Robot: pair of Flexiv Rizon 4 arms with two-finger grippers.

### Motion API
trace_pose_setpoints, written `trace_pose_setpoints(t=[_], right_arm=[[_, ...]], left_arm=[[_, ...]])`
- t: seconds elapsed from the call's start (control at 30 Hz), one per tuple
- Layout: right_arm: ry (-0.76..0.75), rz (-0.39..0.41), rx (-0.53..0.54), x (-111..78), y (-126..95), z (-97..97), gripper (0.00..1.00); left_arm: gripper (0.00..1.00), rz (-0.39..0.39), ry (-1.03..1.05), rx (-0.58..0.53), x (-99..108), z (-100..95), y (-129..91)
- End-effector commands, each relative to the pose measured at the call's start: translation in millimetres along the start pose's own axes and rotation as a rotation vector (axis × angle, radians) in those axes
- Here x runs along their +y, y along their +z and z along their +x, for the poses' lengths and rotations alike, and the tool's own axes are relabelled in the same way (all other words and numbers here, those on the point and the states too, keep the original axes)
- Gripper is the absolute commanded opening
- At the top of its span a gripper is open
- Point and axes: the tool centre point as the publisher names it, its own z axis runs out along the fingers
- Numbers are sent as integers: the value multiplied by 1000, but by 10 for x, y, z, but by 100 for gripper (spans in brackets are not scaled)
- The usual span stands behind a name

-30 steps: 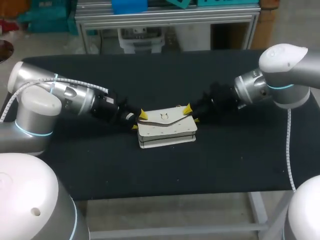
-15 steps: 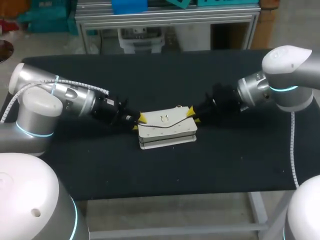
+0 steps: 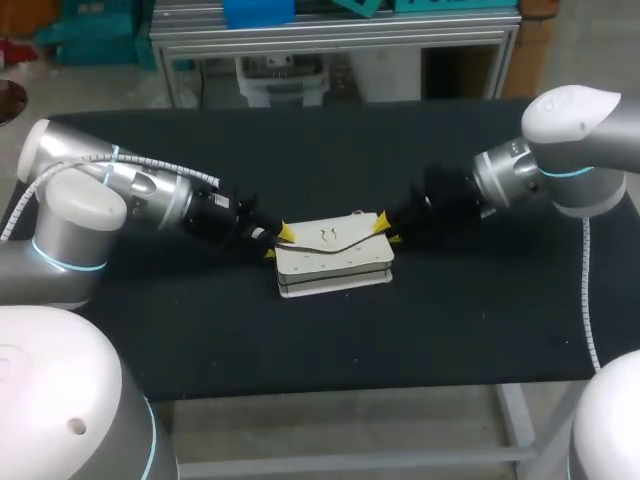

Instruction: Pick up the bag, open it, inspect its contents, close it, and place it on the opposite side

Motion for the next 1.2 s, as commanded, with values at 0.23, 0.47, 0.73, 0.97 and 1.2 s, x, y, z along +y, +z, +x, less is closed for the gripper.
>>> trace_pose_setpoints(t=[0.23,0.47,0.73,0.97,1.2], right_arm=[[-27,-41,-21,-77,-203,160,86],[-24,-17,0,-36,-67,142,55],[-11,9,12,2,80,105,48],[6,11,9,11,114,43,0],[-10,-1,0,-12,72,57,0]], left_arm=[[55,32,14,-11,69,72,-74],[44,22,3,1,56,65,-11],[46,13,-11,15,24,50,33],[15,3,-36,18,-7,8,110],[0,9,-29,5,53,33,69]])
